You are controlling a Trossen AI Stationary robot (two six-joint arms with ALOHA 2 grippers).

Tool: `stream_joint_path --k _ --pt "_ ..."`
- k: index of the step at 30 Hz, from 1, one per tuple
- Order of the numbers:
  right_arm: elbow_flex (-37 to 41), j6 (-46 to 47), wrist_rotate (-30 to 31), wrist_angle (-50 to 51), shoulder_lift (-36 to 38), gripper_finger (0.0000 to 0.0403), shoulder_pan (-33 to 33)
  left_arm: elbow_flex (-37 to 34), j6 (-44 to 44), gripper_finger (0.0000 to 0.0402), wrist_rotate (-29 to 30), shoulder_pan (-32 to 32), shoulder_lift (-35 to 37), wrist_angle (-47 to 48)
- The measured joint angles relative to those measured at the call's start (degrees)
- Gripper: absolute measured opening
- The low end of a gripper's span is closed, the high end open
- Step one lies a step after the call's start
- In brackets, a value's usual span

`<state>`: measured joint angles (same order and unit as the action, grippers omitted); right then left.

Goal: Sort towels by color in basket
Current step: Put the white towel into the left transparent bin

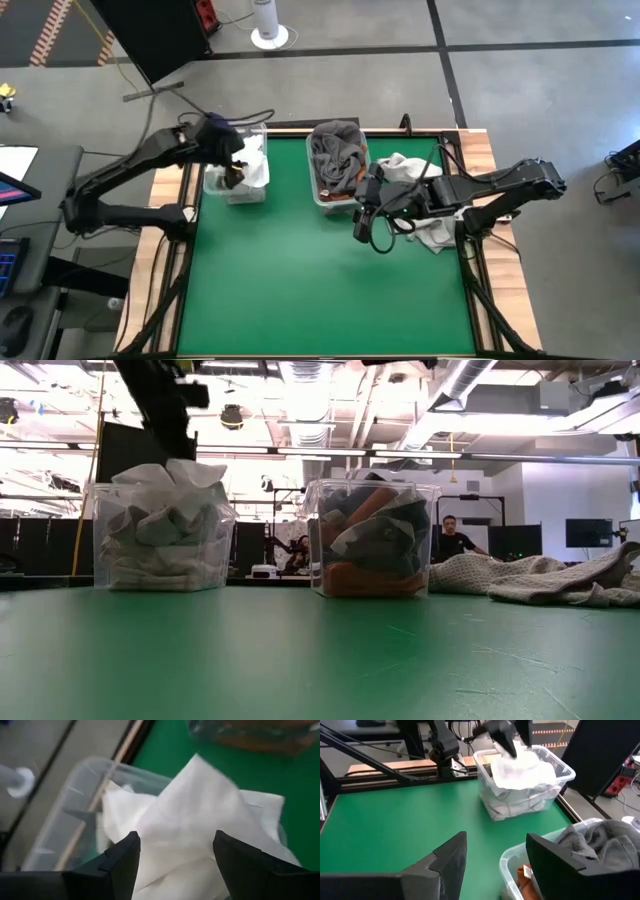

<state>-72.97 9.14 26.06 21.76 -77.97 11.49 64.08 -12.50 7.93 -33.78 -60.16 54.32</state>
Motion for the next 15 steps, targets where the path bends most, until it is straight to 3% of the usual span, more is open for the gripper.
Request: stream_joint_path --k 7,15 --pt "0.0 -1.1 0.0 -0.9 0.0 0.0232 1.0 -6.7 3.1 0.0223 4.0 -1.2 -8.8 -4.6" --pt "0.0 -2.1 0.0 -1.4 0.0 0.0232 2.5 -10.6 7.4 0.0212 4.7 -5.9 -15.4 -5.2"
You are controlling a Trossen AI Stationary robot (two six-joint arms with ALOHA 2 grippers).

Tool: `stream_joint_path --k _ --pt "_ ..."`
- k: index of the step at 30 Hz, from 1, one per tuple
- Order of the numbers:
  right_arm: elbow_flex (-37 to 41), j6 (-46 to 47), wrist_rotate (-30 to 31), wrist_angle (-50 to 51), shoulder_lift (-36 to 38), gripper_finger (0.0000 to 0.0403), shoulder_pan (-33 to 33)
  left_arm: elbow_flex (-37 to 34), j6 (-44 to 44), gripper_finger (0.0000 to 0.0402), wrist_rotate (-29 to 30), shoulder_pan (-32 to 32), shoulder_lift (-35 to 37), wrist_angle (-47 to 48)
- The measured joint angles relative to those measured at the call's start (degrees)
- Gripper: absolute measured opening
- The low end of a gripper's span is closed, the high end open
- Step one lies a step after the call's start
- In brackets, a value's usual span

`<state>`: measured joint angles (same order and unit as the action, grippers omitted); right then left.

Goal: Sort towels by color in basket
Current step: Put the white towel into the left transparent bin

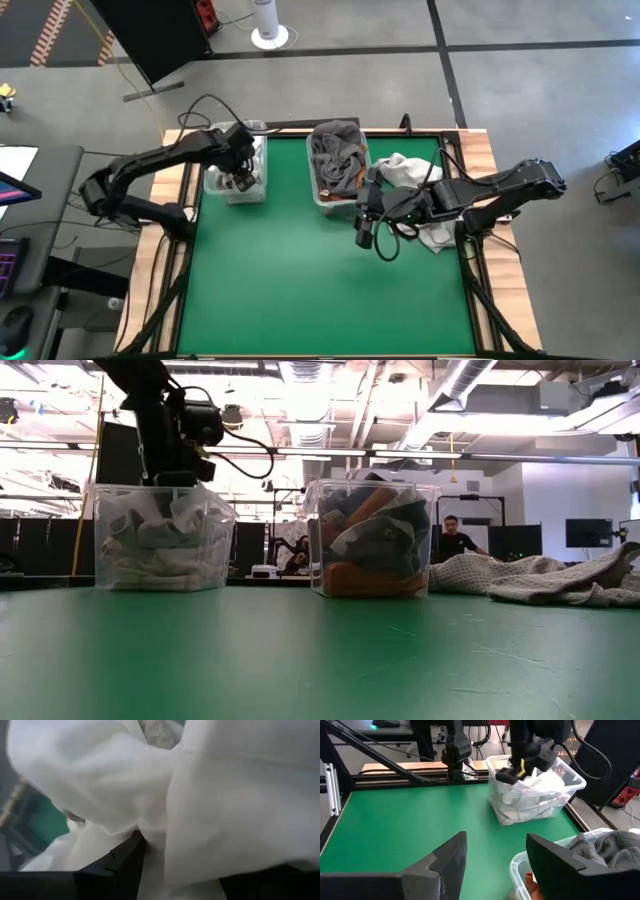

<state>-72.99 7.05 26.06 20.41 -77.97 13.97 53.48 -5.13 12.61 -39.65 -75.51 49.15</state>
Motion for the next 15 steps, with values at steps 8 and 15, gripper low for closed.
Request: stream_joint_path --k 8,15 --pt "0.0 0.4 0.0 -0.2 0.0 0.0232 0.9 0.2 -1.8 0.0212 -1.8 -1.1 -2.3 -0.5" --pt "0.0 0.5 0.0 -0.5 0.0 0.0232 1.0 5.8 -3.7 0.0212 3.3 -0.9 3.1 1.2"
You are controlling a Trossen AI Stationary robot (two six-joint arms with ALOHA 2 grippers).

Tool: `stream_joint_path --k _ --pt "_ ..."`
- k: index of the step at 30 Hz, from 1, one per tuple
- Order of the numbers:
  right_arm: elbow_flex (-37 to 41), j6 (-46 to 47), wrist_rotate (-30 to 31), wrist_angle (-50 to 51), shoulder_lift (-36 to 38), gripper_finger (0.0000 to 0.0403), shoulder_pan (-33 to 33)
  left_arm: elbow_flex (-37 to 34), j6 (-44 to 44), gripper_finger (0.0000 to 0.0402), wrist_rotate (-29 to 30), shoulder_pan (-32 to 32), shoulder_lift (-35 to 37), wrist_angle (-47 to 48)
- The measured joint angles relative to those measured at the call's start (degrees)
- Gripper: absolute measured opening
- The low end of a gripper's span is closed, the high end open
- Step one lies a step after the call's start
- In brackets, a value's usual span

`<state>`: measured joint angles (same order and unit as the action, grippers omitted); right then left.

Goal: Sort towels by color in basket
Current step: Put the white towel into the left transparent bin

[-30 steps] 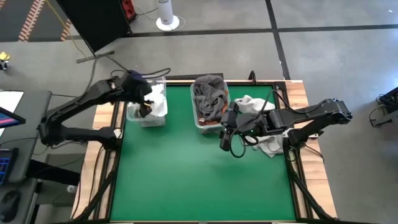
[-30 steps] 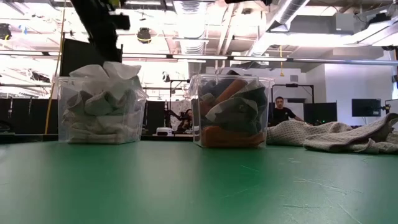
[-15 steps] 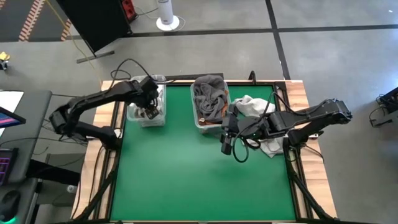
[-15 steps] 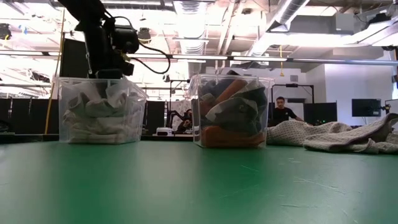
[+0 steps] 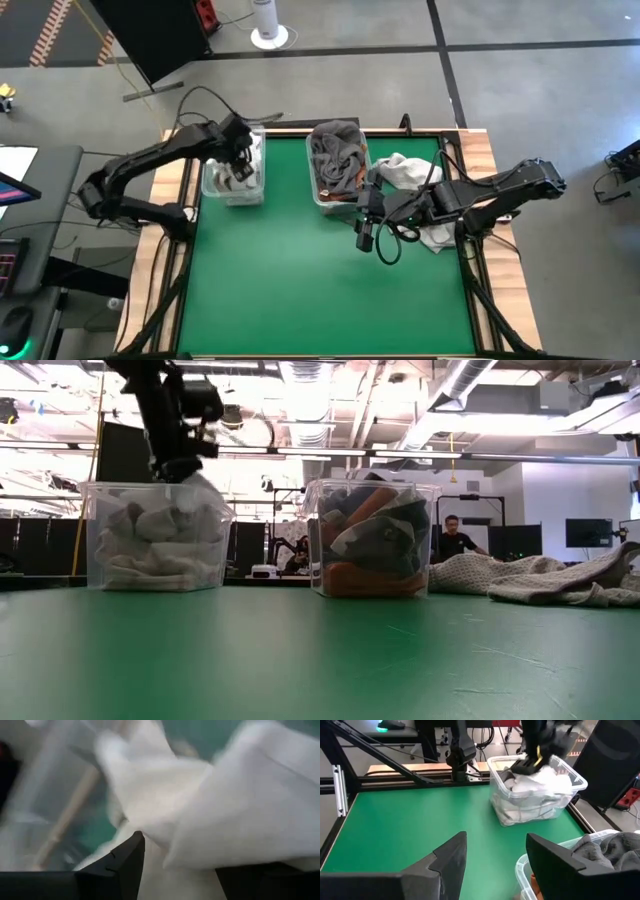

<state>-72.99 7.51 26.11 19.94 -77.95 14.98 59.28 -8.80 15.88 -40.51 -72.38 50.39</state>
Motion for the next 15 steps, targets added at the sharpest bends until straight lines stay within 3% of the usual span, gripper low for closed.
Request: stream_joint_path --k 8,15 --pt "0.0 0.0 0.1 -0.8 0.0 0.0232 -0.1 -1.4 -1.0 0.0212 1.2 -0.4 -2.5 -1.4" --pt "0.0 0.0 0.1 -0.8 0.0 0.0232 0.1 -7.5 -0.9 0.0212 1.4 -0.5 -12.1 -7.2"
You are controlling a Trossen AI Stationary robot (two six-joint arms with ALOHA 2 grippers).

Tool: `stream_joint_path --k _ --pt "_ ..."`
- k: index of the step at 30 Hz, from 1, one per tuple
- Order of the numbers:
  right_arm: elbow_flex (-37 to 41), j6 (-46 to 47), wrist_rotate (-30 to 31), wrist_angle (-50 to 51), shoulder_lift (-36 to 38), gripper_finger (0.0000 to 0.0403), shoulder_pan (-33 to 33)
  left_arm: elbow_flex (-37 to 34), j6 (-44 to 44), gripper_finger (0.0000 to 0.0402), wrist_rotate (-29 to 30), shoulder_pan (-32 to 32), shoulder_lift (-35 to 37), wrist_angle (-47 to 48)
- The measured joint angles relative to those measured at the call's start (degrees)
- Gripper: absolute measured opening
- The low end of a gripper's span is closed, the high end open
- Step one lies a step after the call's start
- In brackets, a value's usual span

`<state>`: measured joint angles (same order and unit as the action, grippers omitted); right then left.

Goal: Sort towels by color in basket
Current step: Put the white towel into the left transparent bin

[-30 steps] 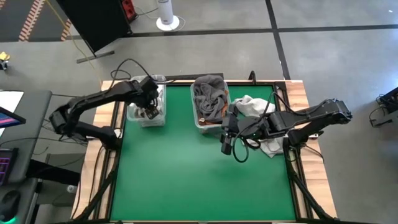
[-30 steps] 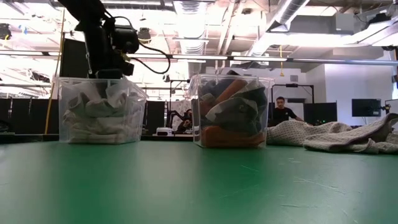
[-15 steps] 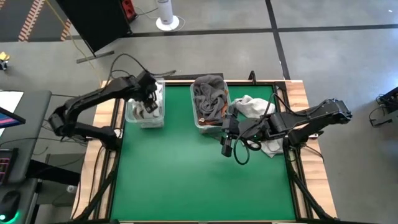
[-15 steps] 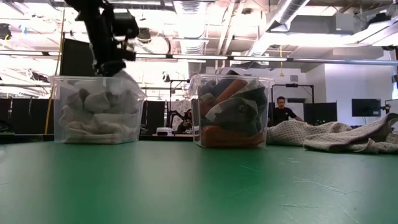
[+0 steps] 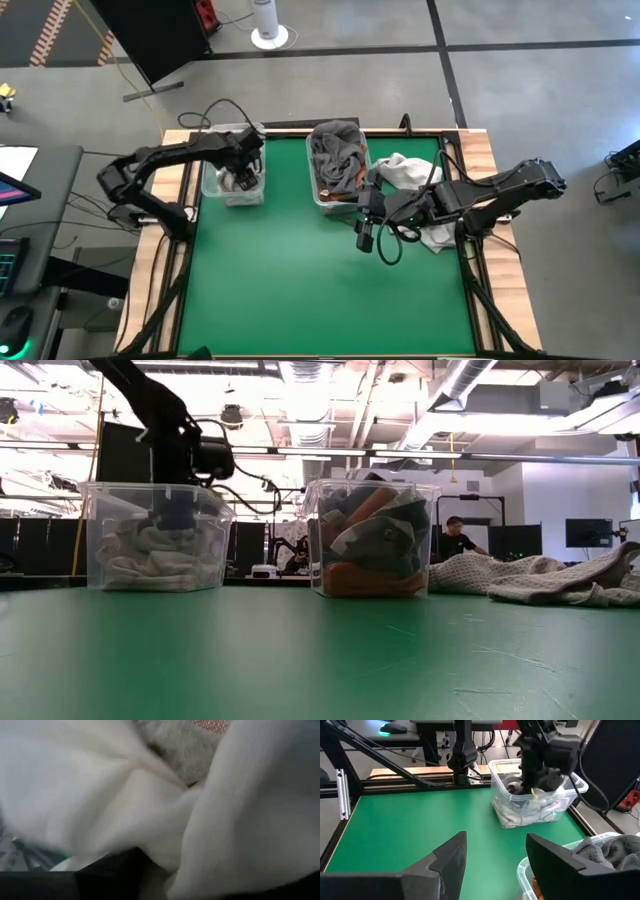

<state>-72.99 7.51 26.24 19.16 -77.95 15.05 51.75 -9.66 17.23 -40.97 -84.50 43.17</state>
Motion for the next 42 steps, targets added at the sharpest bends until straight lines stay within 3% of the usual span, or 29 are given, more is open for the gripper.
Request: stream_joint_path --k 6,19,27,33,38,42 --pt "0.0 0.0 0.0 0.1 0.0 0.0232 0.0 3.0 -0.4 0.0212 -0.3 0.0 -1.5 4.1" --pt "0.0 0.2 0.0 -0.1 0.0 0.0232 -0.1 14.9 -4.4 0.0212 -0.5 0.5 17.0 12.1" --pt "0.0 1.0 0.0 -0.1 0.0 0.0232 -0.1 12.7 -21.0 0.0212 -3.3 0.5 20.8 17.9" --pt "0.0 0.0 0.0 -1.1 0.0 0.0232 -0.2 8.2 -26.3 0.0212 -5.3 0.2 16.5 15.1" --pt "0.0 -1.3 0.0 -1.5 0.0 0.0232 -0.2 7.2 -19.1 0.0212 -5.6 -2.7 6.2 12.5" --pt "0.0 -1.6 0.0 -1.7 -0.1 0.0232 -0.2 7.5 -15.1 0.0206 -11.3 -5.7 -2.9 12.7"
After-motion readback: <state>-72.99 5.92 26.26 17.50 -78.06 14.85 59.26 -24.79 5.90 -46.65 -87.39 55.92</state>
